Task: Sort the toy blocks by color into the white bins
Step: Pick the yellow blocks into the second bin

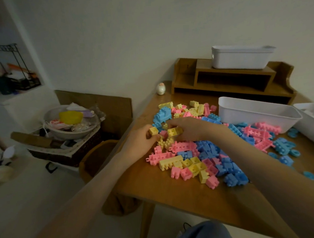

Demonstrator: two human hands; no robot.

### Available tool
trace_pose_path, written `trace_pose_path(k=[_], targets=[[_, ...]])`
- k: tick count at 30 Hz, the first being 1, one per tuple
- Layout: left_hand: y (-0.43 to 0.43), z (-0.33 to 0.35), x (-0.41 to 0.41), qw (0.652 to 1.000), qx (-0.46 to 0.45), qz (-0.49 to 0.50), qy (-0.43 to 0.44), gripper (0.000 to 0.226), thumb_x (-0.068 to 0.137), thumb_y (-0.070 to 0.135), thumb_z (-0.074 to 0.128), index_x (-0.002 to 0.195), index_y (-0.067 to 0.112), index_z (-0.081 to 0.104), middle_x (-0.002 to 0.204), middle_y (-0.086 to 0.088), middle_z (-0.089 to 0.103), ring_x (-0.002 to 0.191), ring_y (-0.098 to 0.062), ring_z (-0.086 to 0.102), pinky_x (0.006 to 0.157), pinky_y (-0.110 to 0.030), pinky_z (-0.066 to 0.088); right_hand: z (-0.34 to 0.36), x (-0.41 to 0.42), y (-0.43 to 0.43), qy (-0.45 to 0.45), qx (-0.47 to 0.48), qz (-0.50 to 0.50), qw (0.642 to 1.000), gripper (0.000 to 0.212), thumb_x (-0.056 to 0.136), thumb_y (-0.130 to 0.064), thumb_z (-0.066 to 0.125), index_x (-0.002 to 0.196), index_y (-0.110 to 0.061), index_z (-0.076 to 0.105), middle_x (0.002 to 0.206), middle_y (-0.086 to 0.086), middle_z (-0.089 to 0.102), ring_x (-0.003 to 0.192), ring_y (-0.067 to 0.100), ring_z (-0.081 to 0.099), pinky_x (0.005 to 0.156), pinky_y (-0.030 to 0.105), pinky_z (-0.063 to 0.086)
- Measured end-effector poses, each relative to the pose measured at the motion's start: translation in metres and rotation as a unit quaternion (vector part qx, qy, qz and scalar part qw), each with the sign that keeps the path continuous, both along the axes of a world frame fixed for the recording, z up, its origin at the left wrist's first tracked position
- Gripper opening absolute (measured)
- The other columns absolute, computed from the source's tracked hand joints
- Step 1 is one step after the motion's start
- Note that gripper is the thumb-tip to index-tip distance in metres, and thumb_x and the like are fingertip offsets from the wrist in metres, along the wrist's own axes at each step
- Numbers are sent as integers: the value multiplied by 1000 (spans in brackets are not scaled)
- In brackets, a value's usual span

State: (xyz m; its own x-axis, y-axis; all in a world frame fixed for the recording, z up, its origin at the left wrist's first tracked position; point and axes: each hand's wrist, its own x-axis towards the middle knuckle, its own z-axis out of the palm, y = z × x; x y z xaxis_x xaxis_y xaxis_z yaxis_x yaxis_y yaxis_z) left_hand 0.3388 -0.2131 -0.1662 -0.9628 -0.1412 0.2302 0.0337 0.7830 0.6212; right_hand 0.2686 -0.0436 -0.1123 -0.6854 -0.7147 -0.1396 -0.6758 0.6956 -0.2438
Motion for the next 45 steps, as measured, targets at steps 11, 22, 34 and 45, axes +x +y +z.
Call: trace_pose_path(k=[11, 22, 34, 45], targets=[[3, 7, -5, 997, 65, 32, -33, 17, 91, 34, 58, 103, 22, 60, 94, 4, 67, 88, -11, 62, 77, -33, 49, 2, 0, 5, 0, 41, 17, 999, 64, 93, -24, 54, 148, -23, 22, 154, 3, 19, 140, 22, 22, 110, 31, 21], [41, 46, -46, 999, 17, 29, -11, 25, 92, 35, 53, 109, 17, 59, 94, 1, 68, 82, -15, 62, 64, -27, 47, 19, -20, 60, 42, -64, -96, 992, 61, 89, -33, 61, 141, -14, 37, 140, 7, 45, 128, 25, 41, 99, 30, 32], [183, 99, -149, 980, -112, -154, 55, 15, 95, 29, 51, 89, 16, 46, 79, 1, 49, 71, -16, 49, 55, -29, 33, 20, -93, 201, 116, -150, -345, 919, 41, 88, -26, 61, 120, -3, 53, 119, 20, 58, 110, 35, 52, 89, 40, 40], [248, 59, -206, 964, -197, -164, -68, 31, 93, 23, 49, 116, 4, 57, 113, -15, 62, 93, -27, 56, 68, -30, 37, 8, -116, 233, 65, -27, -331, 941, 49, 87, -52, 53, 124, -20, 51, 122, 6, 58, 108, 24, 55, 96, 40, 44]])
